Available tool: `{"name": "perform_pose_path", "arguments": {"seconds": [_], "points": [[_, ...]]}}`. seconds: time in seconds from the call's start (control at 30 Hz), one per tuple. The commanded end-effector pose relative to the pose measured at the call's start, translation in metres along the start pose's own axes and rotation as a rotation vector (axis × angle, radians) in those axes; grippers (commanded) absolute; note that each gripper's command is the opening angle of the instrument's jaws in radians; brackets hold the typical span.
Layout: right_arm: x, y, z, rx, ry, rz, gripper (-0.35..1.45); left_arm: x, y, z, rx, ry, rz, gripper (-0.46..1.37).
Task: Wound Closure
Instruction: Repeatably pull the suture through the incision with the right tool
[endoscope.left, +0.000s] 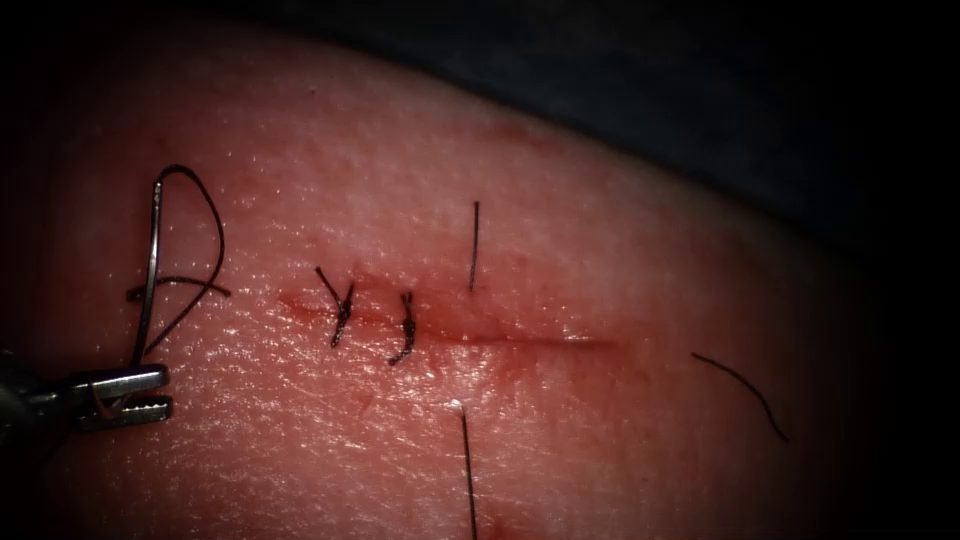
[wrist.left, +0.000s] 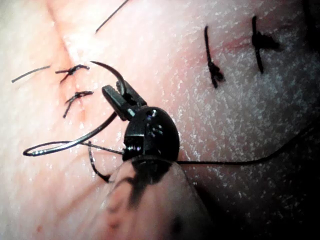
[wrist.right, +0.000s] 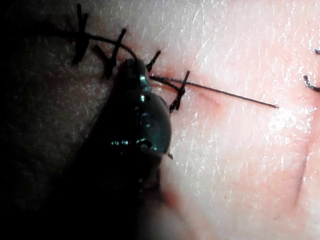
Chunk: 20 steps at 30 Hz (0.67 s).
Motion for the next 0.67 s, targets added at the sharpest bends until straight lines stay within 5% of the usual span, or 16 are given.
{"name": "perform_pose_path", "arguments": {"seconds": [0.03,0.17,0.23,0.67], "points": [[-0.0001,0.0001,0.0,-0.012,-0.005,0.001,0.2,0.0,0.0,0.0,-0.004,0.0,0.0,-0.35],[-0.0003,0.0007,-0.0001,-0.085,-0.013,0.006,1.01,0.0,0.0,0.0,-0.005,0.0,0.0,-0.35],[-0.0004,0.001,-0.0002,-0.099,-0.007,0.011,1.13,0.0,0.0,0.0,-0.004,0.0,0.0,-0.35],[-0.0004,0.0014,-0.0004,-0.115,0.003,0.021,1.12,0.0001,0.0,0.0,-0.004,0.0,0.006,-0.35]]}}
